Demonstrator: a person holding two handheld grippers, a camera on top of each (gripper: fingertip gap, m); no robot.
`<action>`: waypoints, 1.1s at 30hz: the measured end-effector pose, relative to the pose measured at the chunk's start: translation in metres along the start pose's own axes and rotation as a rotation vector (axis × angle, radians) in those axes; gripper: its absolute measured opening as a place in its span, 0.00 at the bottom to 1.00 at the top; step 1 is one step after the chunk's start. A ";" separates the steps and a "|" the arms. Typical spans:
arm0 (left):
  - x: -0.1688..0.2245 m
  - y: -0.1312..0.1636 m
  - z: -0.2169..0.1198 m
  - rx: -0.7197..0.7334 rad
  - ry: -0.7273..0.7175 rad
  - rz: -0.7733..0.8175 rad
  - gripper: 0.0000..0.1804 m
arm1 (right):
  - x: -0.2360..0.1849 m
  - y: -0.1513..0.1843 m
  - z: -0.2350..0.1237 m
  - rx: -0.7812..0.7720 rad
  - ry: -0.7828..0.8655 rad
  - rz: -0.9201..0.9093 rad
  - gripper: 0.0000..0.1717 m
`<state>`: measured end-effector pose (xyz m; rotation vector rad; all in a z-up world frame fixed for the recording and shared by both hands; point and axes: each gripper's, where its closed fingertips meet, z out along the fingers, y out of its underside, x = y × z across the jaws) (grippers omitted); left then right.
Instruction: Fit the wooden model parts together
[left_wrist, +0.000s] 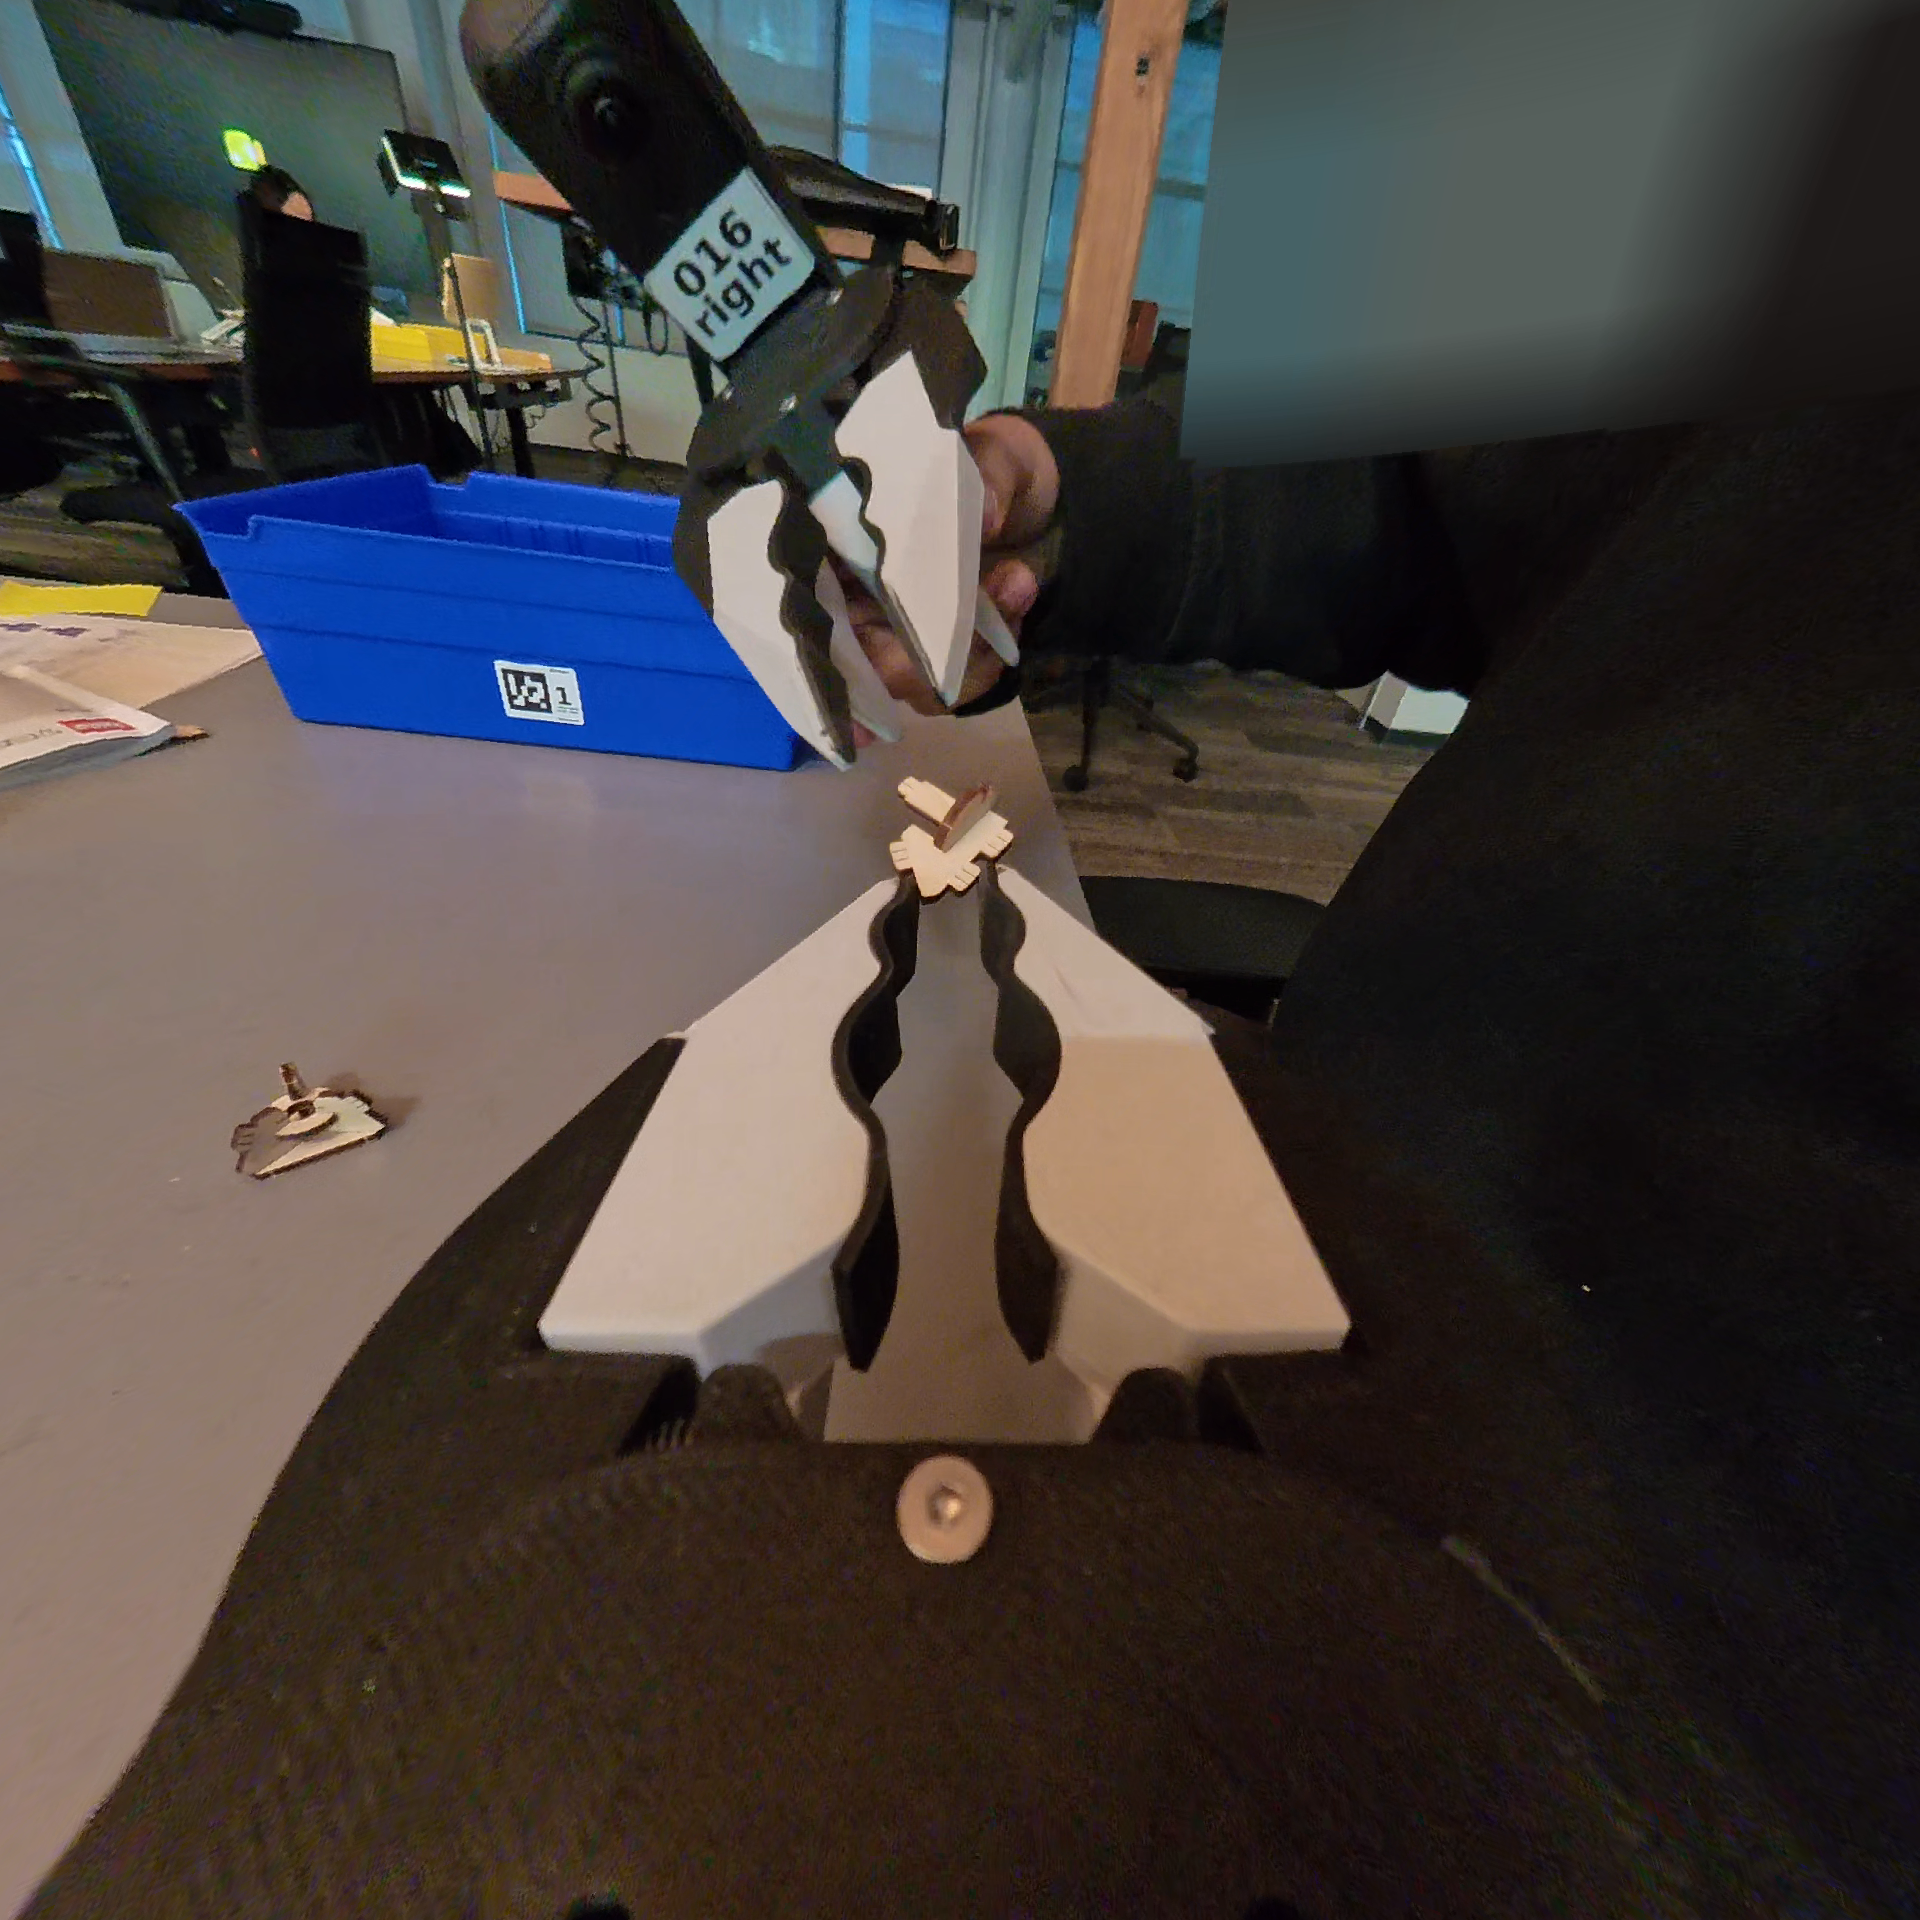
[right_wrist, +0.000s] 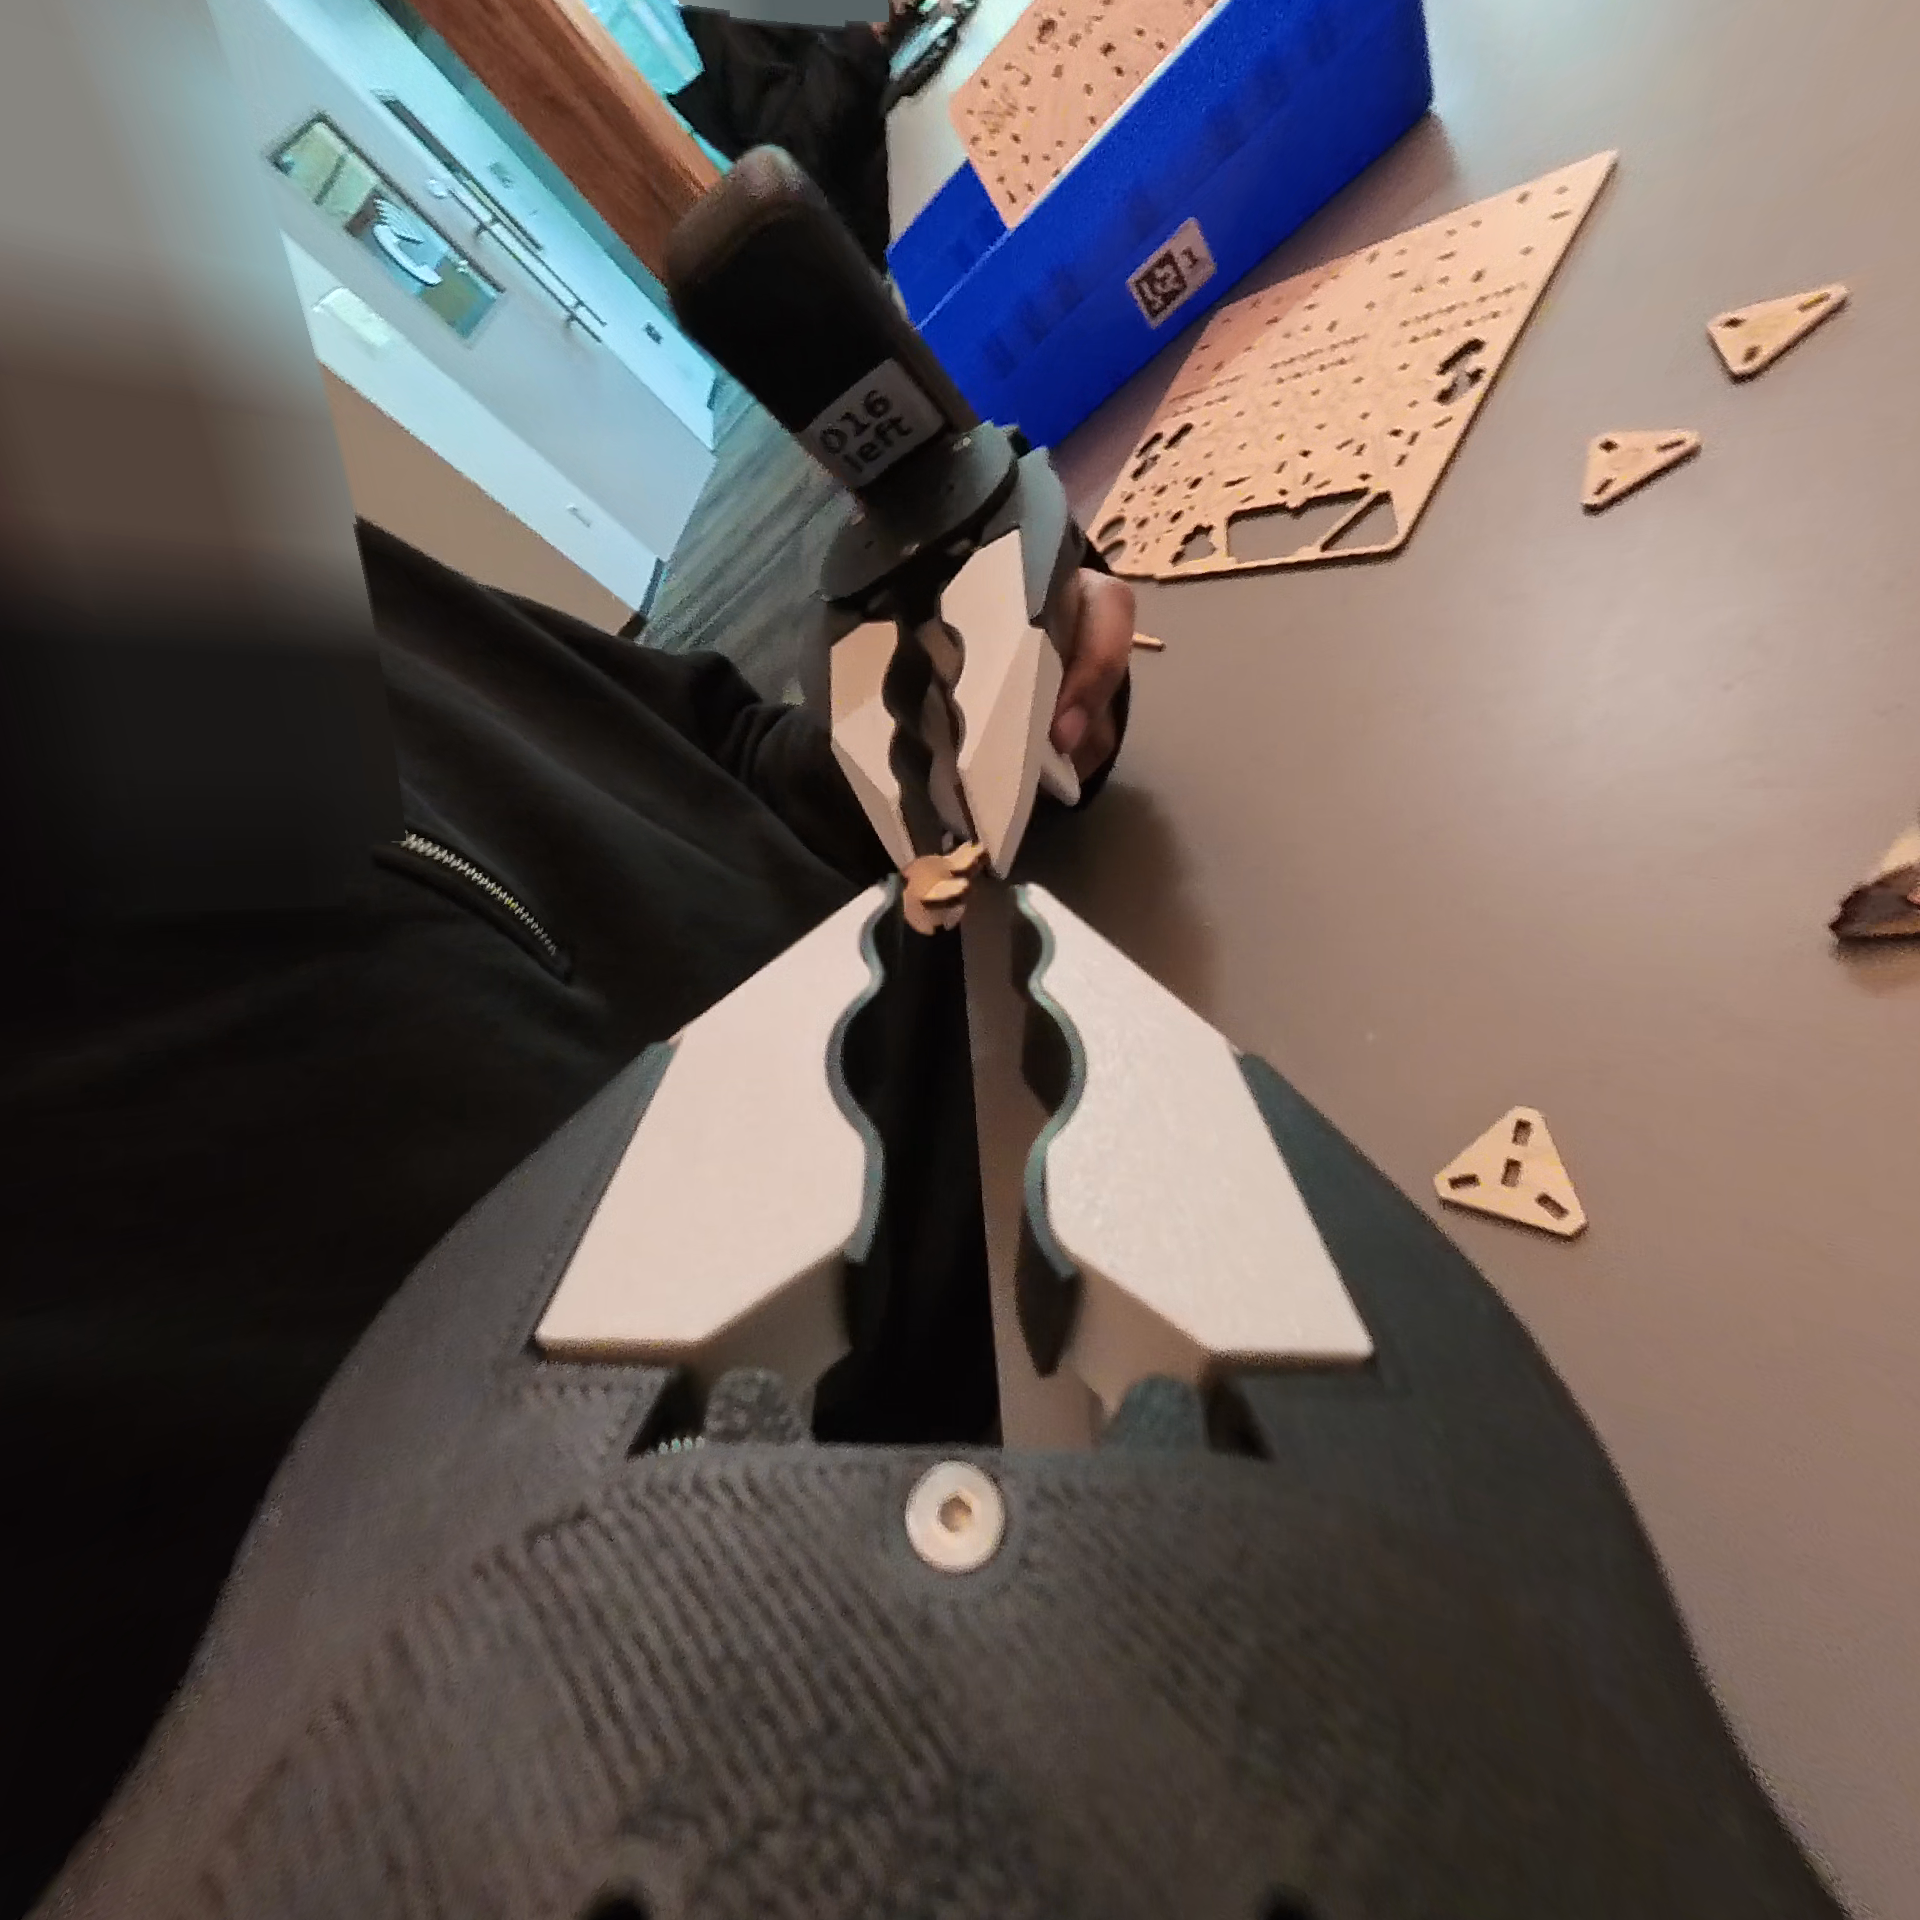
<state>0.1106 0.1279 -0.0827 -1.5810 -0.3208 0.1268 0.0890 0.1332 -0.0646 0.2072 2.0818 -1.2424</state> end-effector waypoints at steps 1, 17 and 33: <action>-0.001 0.001 0.001 -0.009 -0.010 0.009 0.05 | 0.002 0.000 0.001 -0.008 0.016 0.029 0.11; -0.008 0.016 0.007 -0.115 -0.121 0.145 0.05 | 0.009 0.021 0.021 -0.099 -0.026 0.353 0.06; -0.057 0.032 -0.005 -0.174 -0.344 -0.006 0.08 | 0.089 0.045 -0.013 -0.290 0.463 0.034 0.05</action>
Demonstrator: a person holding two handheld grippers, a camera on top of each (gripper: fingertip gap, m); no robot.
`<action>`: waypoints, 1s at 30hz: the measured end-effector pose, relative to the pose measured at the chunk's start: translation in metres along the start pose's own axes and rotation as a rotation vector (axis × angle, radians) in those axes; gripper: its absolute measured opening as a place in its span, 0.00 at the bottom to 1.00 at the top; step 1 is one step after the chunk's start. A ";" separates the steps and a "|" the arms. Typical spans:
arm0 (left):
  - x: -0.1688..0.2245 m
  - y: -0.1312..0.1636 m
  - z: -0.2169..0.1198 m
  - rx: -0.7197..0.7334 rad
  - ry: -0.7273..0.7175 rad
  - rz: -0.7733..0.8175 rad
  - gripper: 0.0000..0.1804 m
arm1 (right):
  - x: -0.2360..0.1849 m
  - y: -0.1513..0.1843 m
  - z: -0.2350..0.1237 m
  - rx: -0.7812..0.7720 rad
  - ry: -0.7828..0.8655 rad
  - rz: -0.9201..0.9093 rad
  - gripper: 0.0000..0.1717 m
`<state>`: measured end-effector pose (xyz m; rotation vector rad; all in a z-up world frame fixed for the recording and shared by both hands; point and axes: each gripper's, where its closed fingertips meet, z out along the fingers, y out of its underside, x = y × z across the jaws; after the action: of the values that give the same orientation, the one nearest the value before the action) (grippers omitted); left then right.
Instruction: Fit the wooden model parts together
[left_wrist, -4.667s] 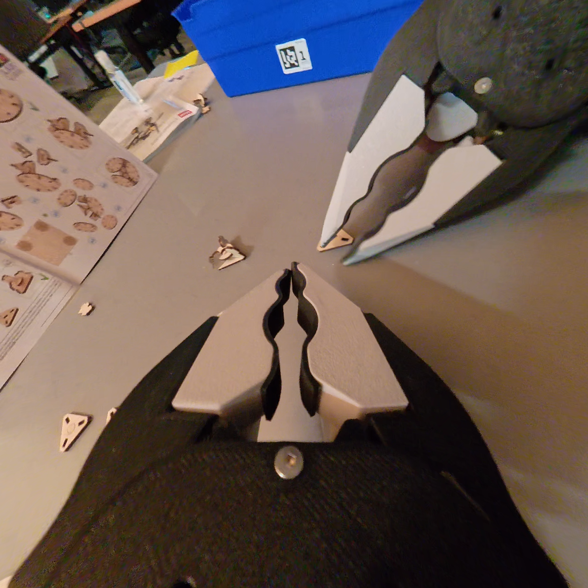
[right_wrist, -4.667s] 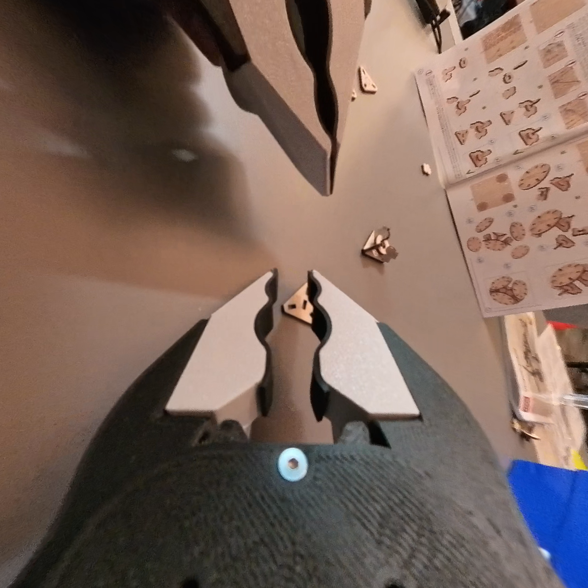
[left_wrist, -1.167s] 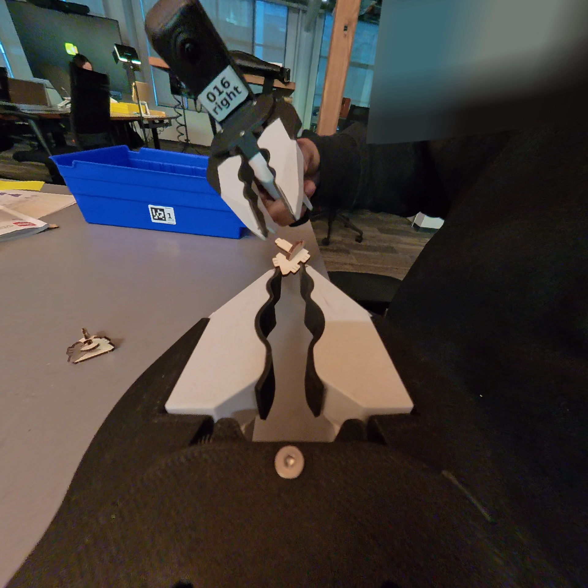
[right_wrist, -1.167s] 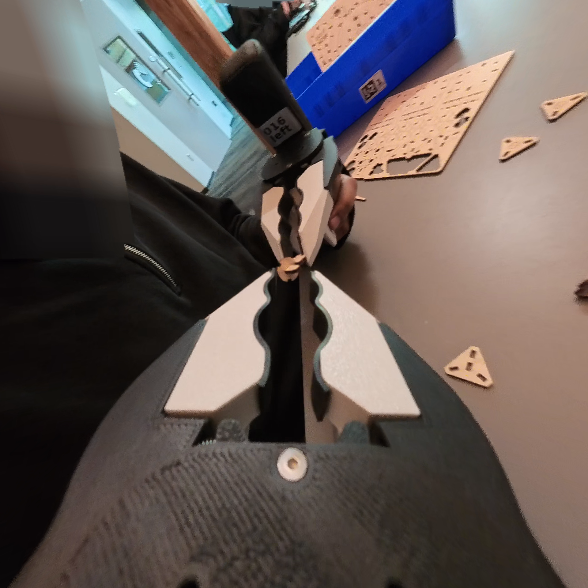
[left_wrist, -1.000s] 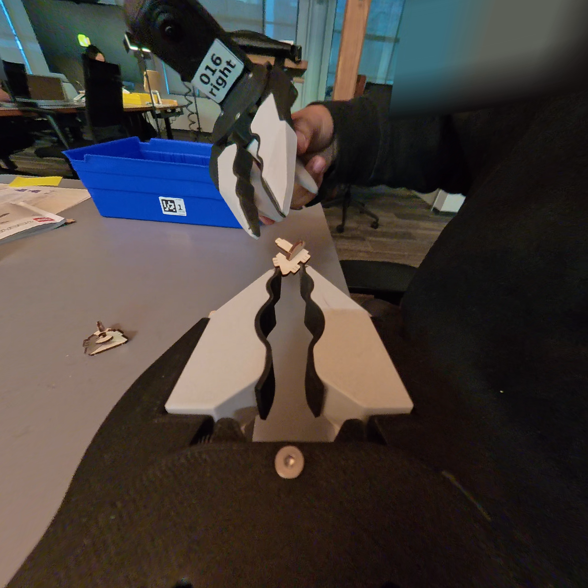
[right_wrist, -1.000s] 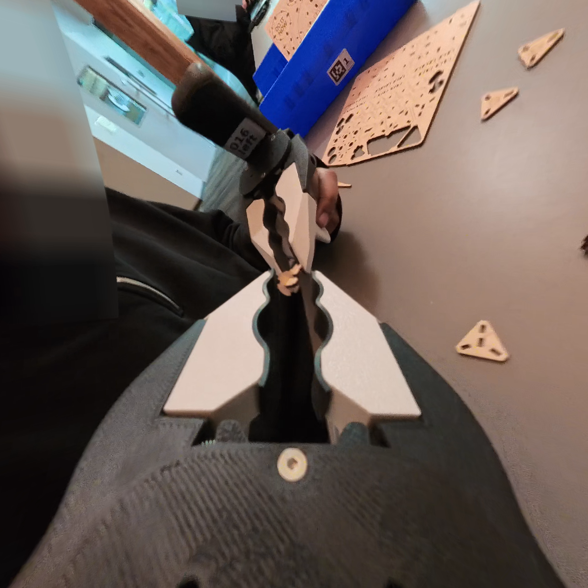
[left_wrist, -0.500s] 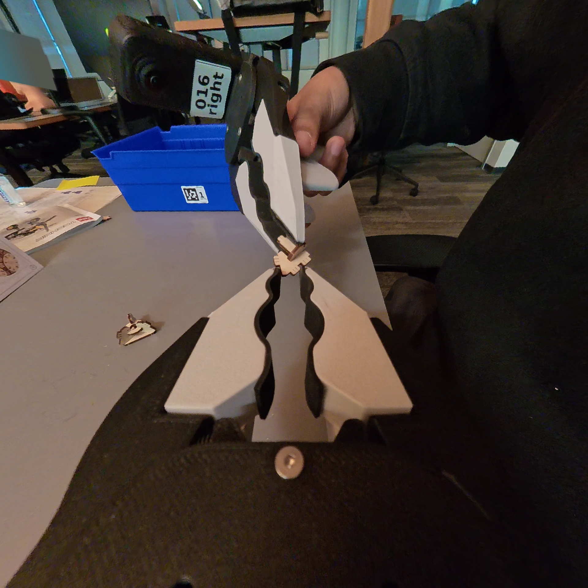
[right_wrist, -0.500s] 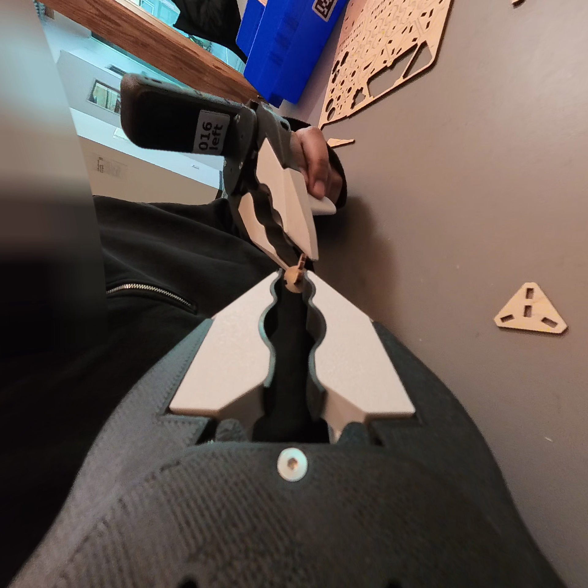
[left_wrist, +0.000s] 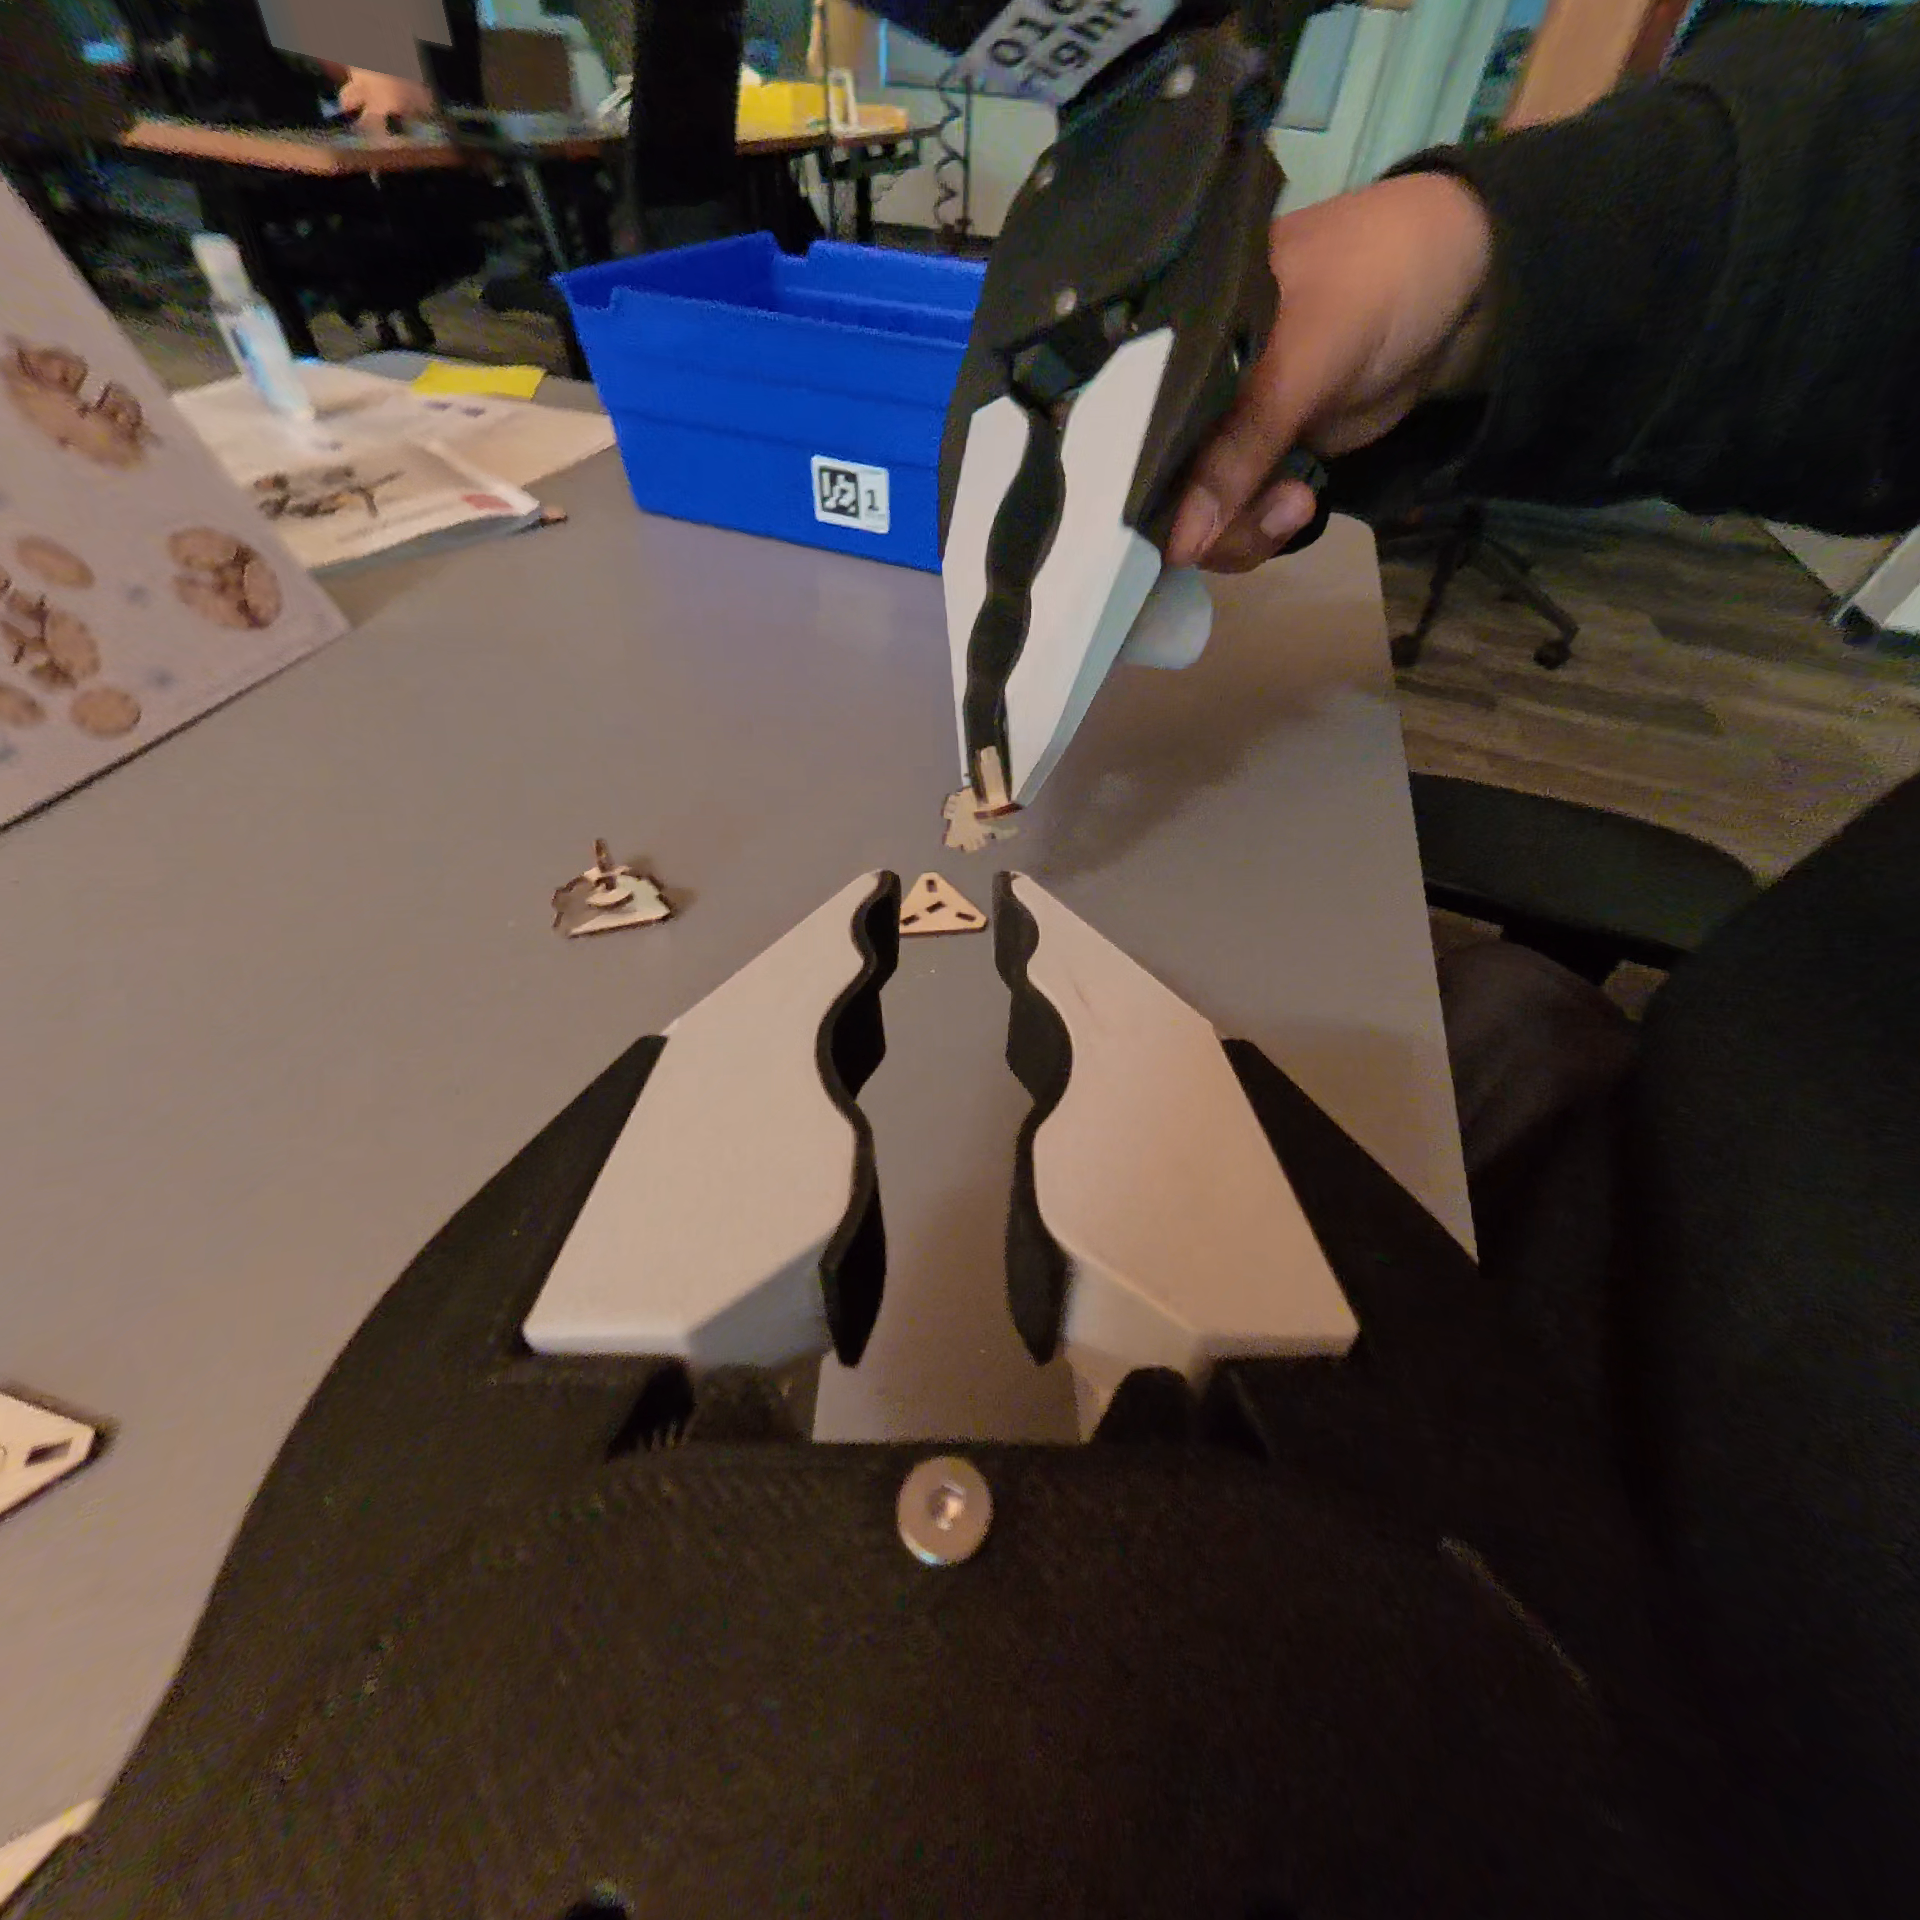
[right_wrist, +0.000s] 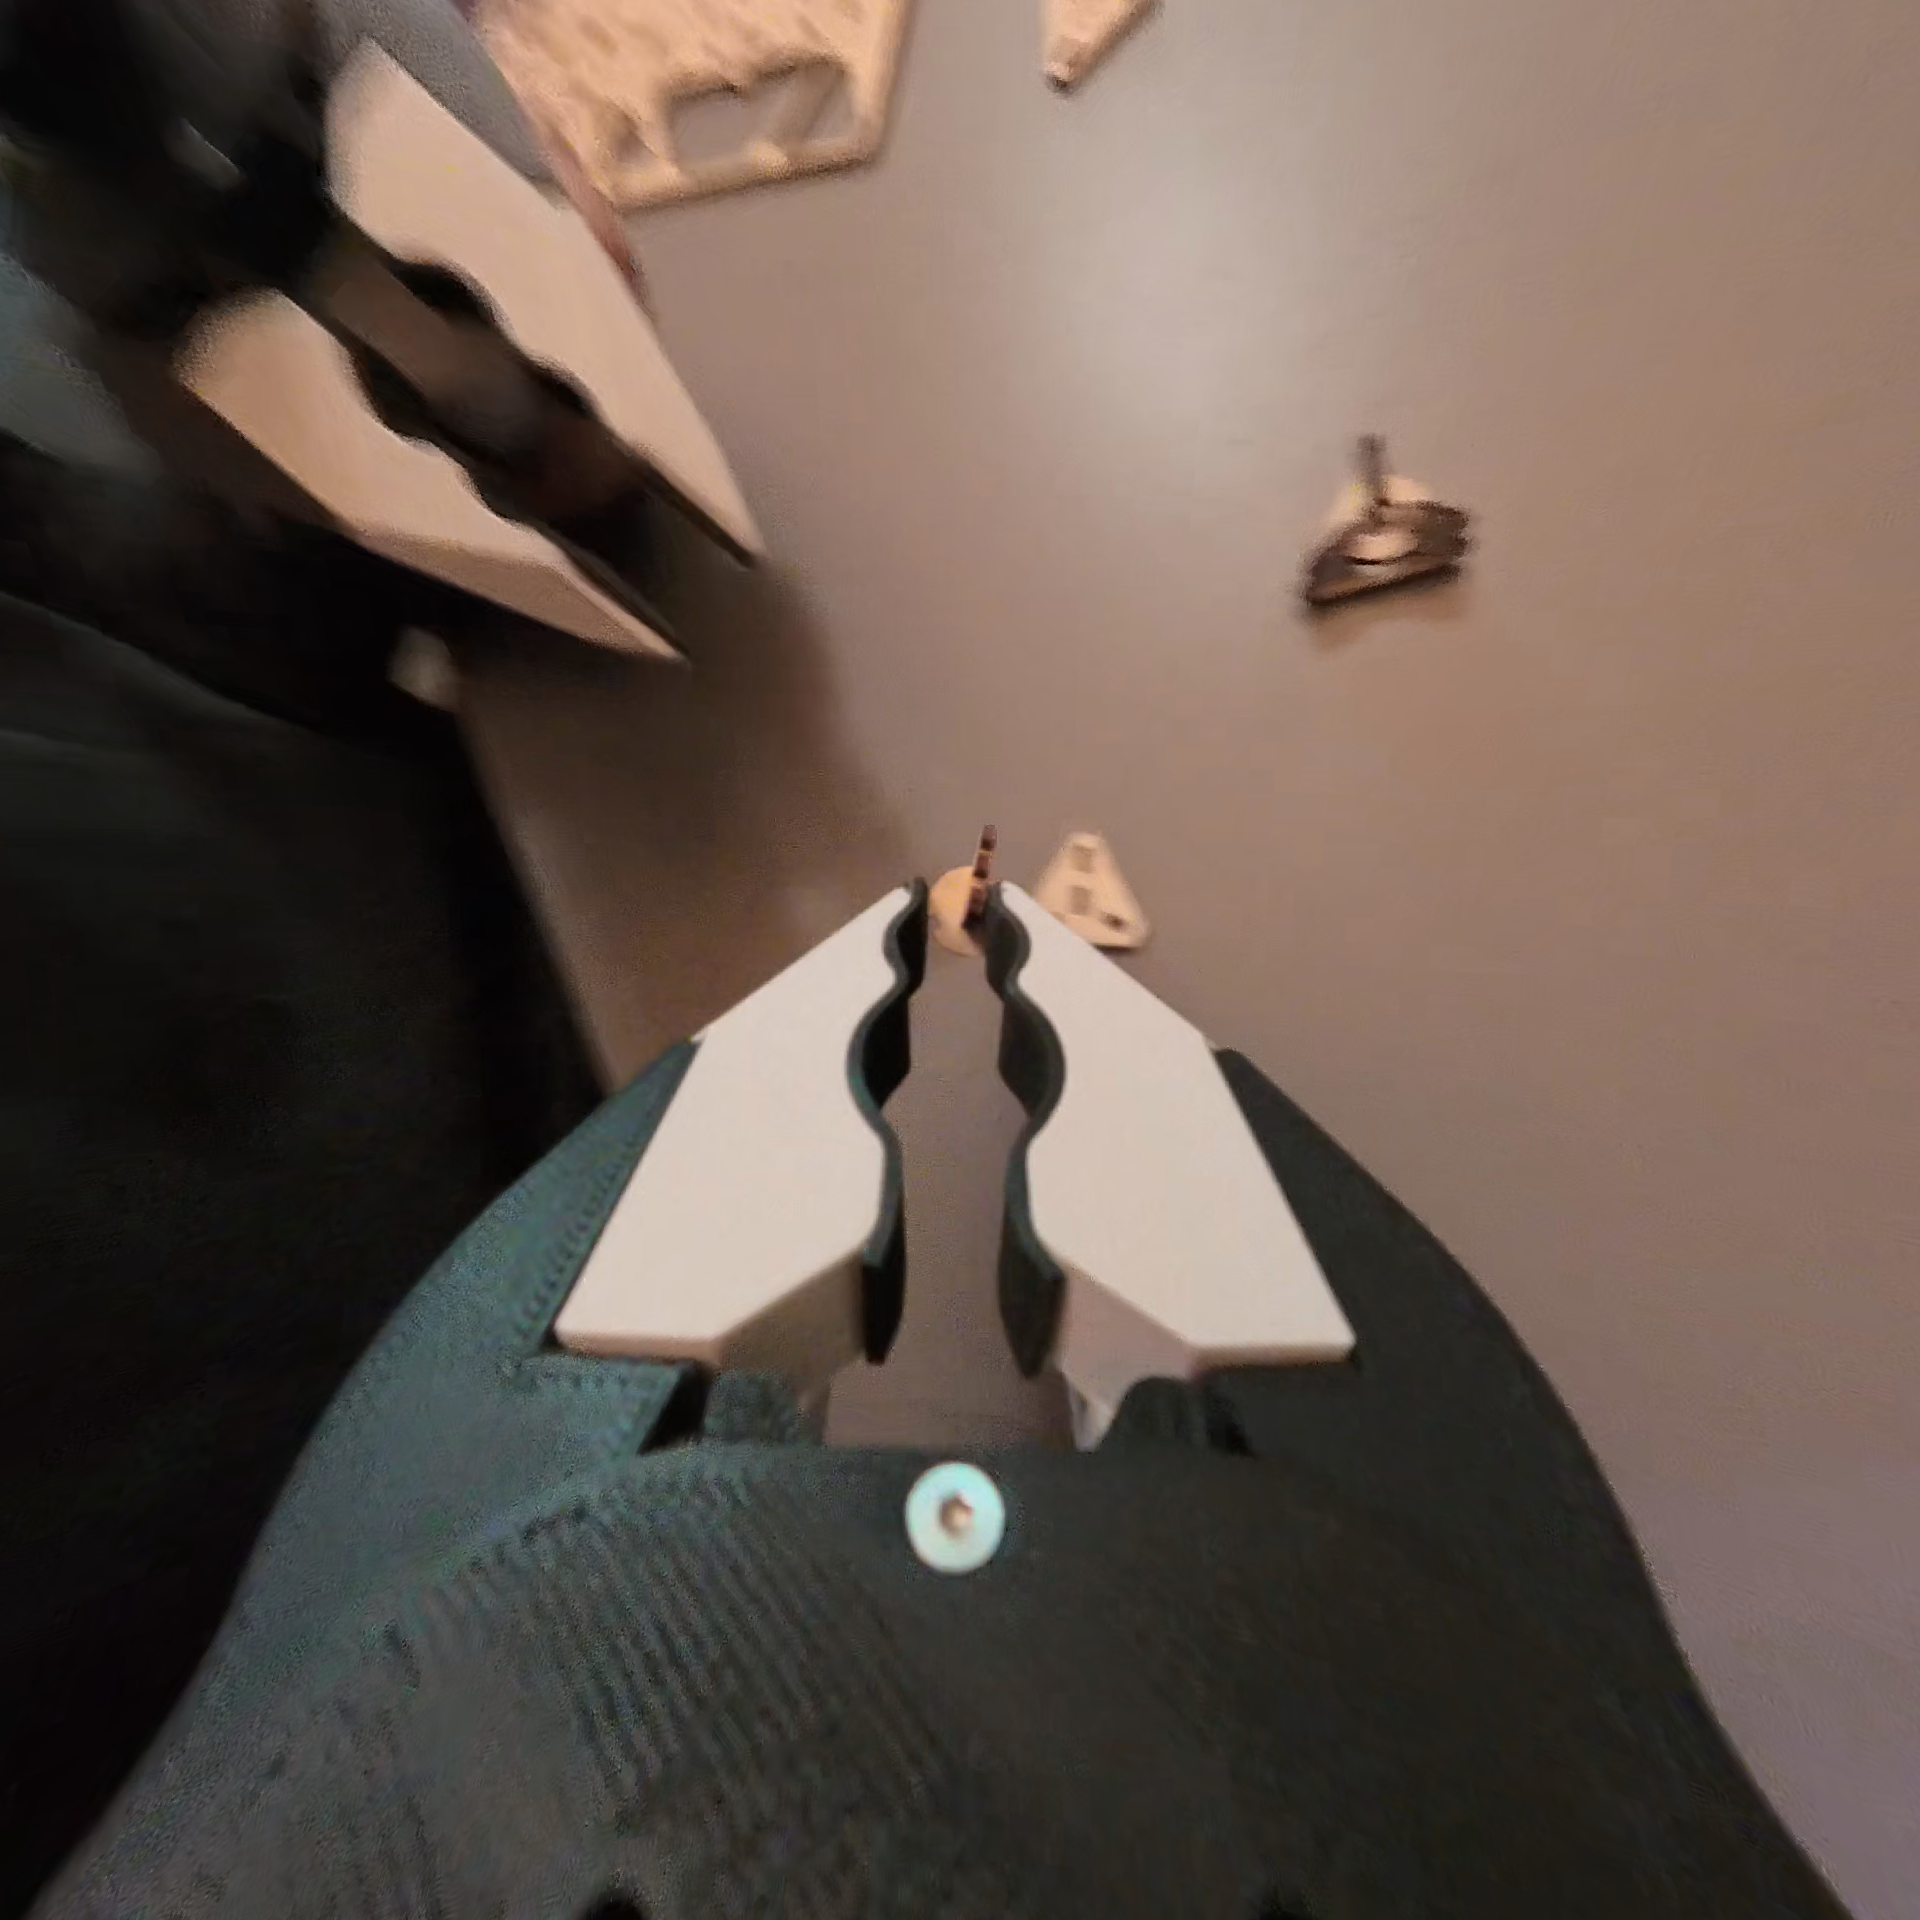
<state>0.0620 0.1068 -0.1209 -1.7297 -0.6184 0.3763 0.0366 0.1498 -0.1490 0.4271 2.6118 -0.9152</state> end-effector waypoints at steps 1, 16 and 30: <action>-0.003 0.000 -0.001 0.003 0.001 -0.031 0.09 | 0.013 0.005 0.001 -0.045 0.078 -0.056 0.05; -0.017 -0.003 -0.008 0.044 -0.015 -0.131 0.07 | 0.026 0.011 0.024 -0.207 0.211 -0.132 0.05; -0.019 -0.004 -0.009 0.055 -0.017 -0.142 0.06 | 0.026 0.013 0.026 -0.276 0.278 -0.321 0.05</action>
<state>0.0510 0.0886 -0.1164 -1.6213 -0.7324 0.3064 0.0236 0.1475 -0.1862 0.0643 3.0681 -0.6028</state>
